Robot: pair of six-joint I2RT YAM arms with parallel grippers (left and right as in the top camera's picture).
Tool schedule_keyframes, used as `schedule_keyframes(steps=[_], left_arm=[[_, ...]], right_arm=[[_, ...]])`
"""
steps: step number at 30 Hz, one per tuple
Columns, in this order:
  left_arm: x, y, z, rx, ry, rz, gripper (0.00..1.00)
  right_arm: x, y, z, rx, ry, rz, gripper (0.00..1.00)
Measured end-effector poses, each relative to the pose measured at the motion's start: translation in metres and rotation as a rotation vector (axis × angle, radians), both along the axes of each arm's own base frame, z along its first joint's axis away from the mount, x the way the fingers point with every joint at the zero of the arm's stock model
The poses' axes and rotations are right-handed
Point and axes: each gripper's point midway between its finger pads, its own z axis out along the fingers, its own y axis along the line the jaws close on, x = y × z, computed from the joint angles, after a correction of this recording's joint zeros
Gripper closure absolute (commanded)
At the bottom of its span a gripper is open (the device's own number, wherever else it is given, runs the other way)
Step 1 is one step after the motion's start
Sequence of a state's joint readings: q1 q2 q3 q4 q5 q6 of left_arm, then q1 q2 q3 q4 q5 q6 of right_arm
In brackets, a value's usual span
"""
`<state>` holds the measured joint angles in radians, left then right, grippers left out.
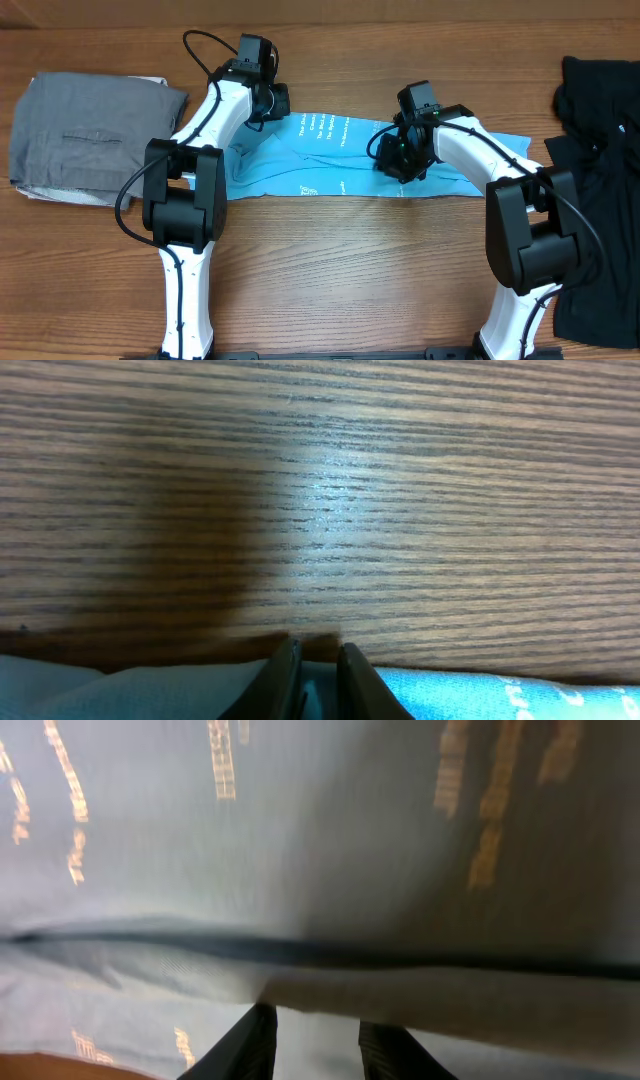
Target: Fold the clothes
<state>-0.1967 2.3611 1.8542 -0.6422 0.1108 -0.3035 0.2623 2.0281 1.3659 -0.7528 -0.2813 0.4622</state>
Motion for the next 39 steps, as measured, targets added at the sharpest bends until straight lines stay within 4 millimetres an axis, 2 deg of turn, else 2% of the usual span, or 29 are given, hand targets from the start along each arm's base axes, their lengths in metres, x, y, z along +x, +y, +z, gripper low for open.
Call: schedule_keyframes(steps=[8, 13, 19, 29, 33, 39], left_arm=[[-0.001, 0.0, 0.0, 0.001, 0.005, 0.0, 0.8], [-0.001, 0.0, 0.0, 0.0, 0.005, 0.0, 0.8], [-0.001, 0.0, 0.0, 0.0, 0.006, -0.001, 0.79], [-0.002, 0.0, 0.0, 0.001, 0.01, -0.001, 0.77], [-0.002, 0.0, 0.0, 0.001, 0.009, -0.001, 0.76], [-0.002, 0.0, 0.0, 0.001, 0.01, -0.001, 0.75]], right_arm=[[0.006, -0.008, -0.003, -0.047, -0.019, -0.042, 0.67], [0.005, -0.013, -0.006, -0.075, -0.021, -0.051, 0.55], [0.007, -0.013, -0.006, -0.072, -0.026, -0.053, 0.55], [0.006, -0.015, -0.006, -0.083, -0.021, -0.056, 0.65], [0.008, -0.016, -0.006, -0.088, -0.032, -0.059, 0.66], [0.01, -0.016, -0.006, -0.092, -0.04, -0.062, 0.81]])
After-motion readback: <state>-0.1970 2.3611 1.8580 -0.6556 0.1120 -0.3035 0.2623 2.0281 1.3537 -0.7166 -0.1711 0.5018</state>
